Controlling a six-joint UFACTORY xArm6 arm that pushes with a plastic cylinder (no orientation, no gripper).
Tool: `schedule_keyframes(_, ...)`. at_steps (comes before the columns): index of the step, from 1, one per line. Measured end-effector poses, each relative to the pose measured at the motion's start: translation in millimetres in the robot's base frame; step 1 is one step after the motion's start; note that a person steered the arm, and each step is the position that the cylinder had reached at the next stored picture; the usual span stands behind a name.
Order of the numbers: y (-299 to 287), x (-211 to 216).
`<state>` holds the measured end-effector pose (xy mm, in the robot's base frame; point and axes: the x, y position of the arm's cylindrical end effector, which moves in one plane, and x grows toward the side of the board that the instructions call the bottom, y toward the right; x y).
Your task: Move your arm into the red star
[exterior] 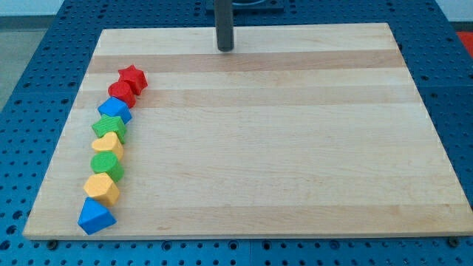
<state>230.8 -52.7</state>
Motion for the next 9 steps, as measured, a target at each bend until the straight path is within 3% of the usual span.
schedule_keyframes(2, -11, -10)
schedule_keyframes(4, -68, -37)
schedule_keyframes(7, -227, 18)
schedule_keyframes(9, -244, 71)
